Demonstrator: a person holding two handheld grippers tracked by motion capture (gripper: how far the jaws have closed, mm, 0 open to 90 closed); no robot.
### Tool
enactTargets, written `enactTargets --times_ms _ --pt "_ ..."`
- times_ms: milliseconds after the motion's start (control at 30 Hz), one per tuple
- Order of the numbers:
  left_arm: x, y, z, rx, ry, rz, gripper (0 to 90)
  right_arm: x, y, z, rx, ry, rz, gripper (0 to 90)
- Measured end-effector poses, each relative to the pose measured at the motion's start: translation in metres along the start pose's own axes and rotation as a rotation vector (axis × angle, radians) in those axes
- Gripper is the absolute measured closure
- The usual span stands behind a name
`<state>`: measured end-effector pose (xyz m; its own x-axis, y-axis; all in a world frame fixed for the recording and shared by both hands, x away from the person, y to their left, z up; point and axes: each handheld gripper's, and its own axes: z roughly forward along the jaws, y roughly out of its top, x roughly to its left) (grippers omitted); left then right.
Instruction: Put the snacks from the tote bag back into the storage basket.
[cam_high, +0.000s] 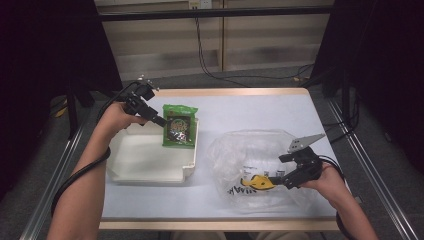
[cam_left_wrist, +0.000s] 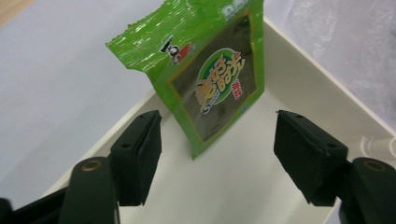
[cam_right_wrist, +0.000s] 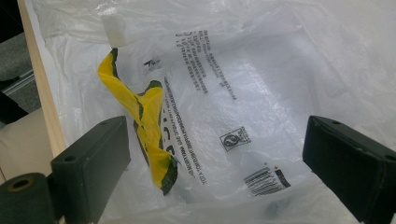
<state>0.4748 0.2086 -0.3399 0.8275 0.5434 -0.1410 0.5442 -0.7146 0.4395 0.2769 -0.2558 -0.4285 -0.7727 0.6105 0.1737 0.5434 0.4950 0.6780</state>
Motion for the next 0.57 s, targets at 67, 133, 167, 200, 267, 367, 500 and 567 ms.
enactTargets --times_ms 67,133,167,200,267,367,500,567 --pt "-0.003 -0.001 -0.001 -0.006 -0.001 0.001 29.7 0.0 0.0 -0.001 0.001 0.001 -0.001 7.3" --pt "-0.006 -0.001 -0.004 0.021 0.0 0.033 28.6 0.001 0.0 -0.001 0.004 -0.004 -0.002 7.3" --pt "-0.008 -0.002 -0.004 0.018 0.001 0.022 27.6 0.0 0.0 -0.001 -0.002 0.001 -0.005 7.3" --pt "-0.01 -0.002 -0.004 0.008 0.001 0.004 25.5 0.0 0.0 -0.001 -0.003 0.0 -0.003 7.3" --pt "-0.012 -0.003 -0.006 0.01 0.007 0.02 24.9 0.0 0.0 -0.001 -0.004 -0.002 -0.004 7.3" --pt "-0.016 -0.004 -0.009 0.0 0.003 0.021 22.9 0.001 0.0 -0.001 -0.002 -0.003 -0.005 7.3" --pt "-0.021 -0.007 -0.009 -0.036 -0.002 0.02 20.9 0.002 0.001 -0.002 -0.004 -0.002 -0.012 7.3" --pt "-0.023 -0.009 -0.009 -0.033 -0.004 0.027 19.9 0.003 0.001 -0.003 -0.003 -0.005 -0.013 7.3"
